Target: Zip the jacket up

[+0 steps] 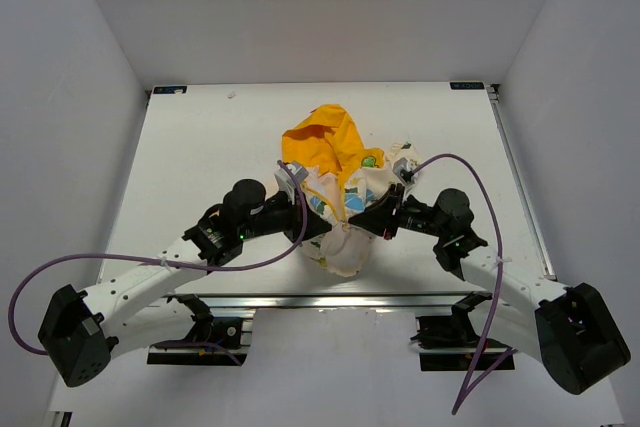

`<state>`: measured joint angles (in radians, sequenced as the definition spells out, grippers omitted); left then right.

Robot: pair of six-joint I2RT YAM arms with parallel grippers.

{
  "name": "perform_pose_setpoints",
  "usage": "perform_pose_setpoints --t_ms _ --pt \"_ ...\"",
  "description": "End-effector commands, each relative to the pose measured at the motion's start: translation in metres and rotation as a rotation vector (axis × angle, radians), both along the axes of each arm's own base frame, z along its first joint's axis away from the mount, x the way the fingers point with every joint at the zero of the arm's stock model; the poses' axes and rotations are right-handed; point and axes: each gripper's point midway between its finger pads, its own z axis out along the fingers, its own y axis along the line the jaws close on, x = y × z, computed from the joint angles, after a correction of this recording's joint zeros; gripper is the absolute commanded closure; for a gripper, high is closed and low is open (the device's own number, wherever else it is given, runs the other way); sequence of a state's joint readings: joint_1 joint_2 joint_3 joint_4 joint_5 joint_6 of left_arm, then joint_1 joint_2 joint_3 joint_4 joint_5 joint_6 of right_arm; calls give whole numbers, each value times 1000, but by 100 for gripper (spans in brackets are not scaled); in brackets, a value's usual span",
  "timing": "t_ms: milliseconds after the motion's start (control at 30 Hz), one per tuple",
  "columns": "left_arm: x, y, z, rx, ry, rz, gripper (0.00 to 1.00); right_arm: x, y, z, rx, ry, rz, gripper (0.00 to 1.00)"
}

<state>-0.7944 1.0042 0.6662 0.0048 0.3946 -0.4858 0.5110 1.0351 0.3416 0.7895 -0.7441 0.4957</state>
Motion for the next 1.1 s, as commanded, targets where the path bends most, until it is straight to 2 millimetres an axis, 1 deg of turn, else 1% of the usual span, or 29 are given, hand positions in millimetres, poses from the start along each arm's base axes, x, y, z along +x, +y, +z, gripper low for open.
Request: perform_pose_setpoints --t_ms 0,200,300,633,767,1067 --pt "-3 0 15 -37 -68 -28 100 -7 3 24 54 -74 68 100" --pt "-4 0 14 -31 -76 -32 100 -11 2 25 63 -56 98 100" --pt "-4 0 13 -27 -73 -34 100 -12 2 29 73 -64 101 100" --pt "-8 -1 18 -50 -85 -58 100 -8 2 33 83 -62 90 100" --pt "-9 -2 16 -48 -80 -66 100 -7 2 36 92 -62 84 100" --pt "-12 -3 19 -65 -84 -87 100 -4 0 41 117 -63 61 100"
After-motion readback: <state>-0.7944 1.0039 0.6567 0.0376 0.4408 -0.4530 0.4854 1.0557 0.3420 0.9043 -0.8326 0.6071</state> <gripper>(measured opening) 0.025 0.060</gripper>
